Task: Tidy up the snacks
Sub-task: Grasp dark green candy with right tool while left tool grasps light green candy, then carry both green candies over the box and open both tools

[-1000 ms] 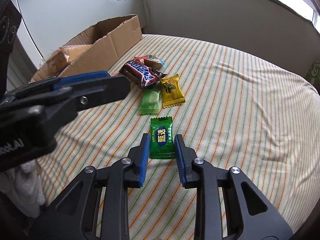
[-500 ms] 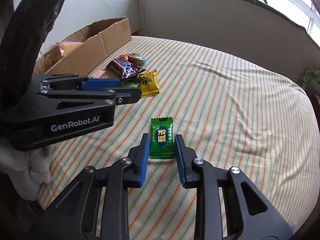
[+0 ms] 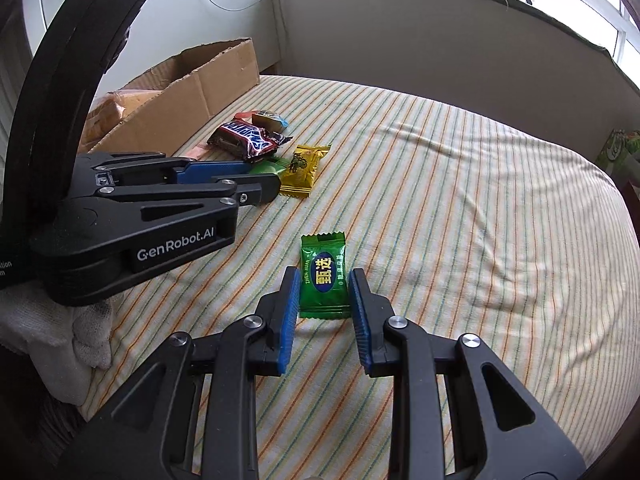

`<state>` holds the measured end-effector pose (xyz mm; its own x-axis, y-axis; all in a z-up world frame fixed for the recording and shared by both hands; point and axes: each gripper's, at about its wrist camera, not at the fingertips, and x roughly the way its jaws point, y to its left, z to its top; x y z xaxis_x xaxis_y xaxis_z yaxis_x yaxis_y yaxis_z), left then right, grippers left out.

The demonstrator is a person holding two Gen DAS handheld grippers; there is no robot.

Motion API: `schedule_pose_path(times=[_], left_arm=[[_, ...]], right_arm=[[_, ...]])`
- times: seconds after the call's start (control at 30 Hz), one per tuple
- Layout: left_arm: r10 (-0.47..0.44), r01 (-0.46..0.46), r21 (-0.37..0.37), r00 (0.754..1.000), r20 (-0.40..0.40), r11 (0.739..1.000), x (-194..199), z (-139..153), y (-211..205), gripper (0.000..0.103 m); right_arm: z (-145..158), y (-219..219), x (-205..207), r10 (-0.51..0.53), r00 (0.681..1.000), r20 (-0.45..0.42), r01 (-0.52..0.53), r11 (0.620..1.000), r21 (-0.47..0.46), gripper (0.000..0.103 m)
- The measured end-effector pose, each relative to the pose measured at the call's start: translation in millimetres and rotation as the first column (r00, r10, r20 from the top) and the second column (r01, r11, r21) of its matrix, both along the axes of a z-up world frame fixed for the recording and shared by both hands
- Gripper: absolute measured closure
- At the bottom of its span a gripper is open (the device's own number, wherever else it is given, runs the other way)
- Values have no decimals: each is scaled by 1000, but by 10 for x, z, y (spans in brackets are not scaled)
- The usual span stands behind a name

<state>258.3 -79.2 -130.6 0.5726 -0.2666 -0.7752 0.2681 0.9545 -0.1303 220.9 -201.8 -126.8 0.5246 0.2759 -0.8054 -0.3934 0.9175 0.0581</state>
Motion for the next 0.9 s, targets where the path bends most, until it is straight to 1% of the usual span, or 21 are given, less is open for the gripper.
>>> schedule_pose_path(times=[0.1,0.23,0.4,0.47,0.57,0.63,0.67,0.77,0.9], left_arm=[[-6,6,-13,1000,-1,1000,-11,3,21,81],[-12,13,-5,1000,5,1000,-56,21,31,81],[-21,21,-8,999,30,1000,-161,90,76,81],[-23,23,-3,998,55,1000,-234,146,96,82],[-25,28,-34,996,84,999,-312,253,132,82],[-28,32,-39,993,113,999,-356,329,140,81],[-27,31,-38,993,118,999,-367,345,156,82],[-26,33,-71,994,104,997,-355,346,210,82],[-11,21,-82,994,111,996,-362,370,258,82]], right_arm=[[-3,-3,1,-3,1000,0,3,1000,8,77],[-2,-3,-7,-6,1000,3,6,1000,7,77],[44,-86,-38,-35,999,9,35,998,58,77],[89,-124,-55,-48,999,16,47,995,86,77],[197,-155,-71,-62,998,33,58,991,121,77],[281,-143,-70,-66,996,53,59,990,126,77],[317,-132,-67,-69,996,65,61,991,122,77],[403,-118,-54,-78,993,88,65,989,135,77],[495,-105,-72,-80,991,110,64,987,149,77]])
